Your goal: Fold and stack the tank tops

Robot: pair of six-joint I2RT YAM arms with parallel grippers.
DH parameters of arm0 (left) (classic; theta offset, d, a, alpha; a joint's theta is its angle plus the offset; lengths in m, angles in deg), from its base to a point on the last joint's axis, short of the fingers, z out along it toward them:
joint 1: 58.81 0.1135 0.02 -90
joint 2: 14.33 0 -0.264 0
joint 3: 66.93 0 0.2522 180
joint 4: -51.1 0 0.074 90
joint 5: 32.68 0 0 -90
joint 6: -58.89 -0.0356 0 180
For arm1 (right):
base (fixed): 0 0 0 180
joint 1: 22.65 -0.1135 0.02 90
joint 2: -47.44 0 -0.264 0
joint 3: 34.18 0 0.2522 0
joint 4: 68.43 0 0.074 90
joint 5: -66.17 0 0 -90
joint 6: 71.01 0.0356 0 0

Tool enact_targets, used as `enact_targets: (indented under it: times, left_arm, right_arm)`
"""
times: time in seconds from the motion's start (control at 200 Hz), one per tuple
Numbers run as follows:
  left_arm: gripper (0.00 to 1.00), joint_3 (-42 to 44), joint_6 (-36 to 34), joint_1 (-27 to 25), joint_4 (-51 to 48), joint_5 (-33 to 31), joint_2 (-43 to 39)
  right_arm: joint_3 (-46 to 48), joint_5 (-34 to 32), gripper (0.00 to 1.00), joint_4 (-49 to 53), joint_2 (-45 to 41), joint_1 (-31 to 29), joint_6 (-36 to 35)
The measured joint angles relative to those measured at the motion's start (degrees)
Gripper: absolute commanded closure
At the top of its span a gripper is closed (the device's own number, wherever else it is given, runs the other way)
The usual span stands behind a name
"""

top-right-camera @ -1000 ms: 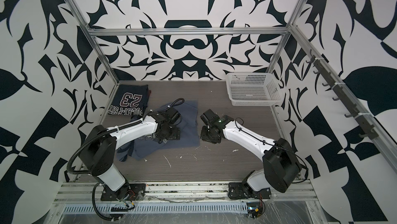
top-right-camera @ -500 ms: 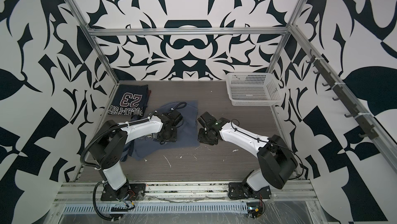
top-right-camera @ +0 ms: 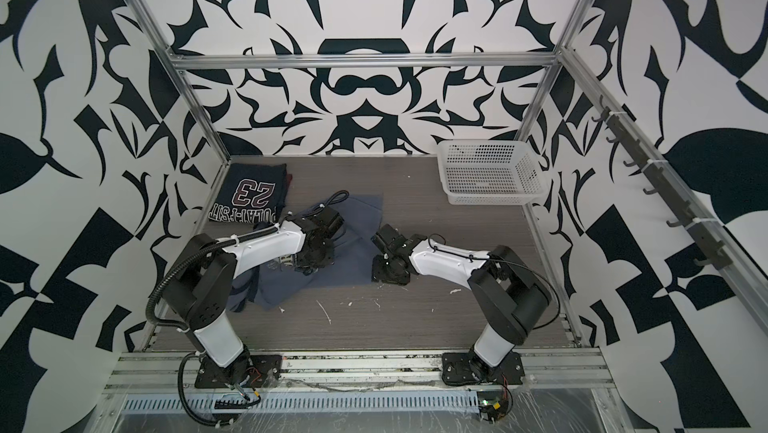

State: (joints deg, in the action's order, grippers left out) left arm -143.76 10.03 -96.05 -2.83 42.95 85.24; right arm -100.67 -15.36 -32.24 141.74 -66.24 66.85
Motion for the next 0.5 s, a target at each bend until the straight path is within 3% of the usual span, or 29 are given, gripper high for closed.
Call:
enact_targets:
  times: [0.4,0.5]
  left_arm:
    - [1.0,0.83,0.48,0.5,1.75,2.82,1.36]
    - [1.0,0.87,0.55,0.28,2.14,3.26,2.47]
  right_arm:
    - [-0.87,2.71,0.53,-8.9,4.24,-1.99,2.05]
    - [-1.73,3.8,0.64,-11.1,5.77,-2.49,2.69]
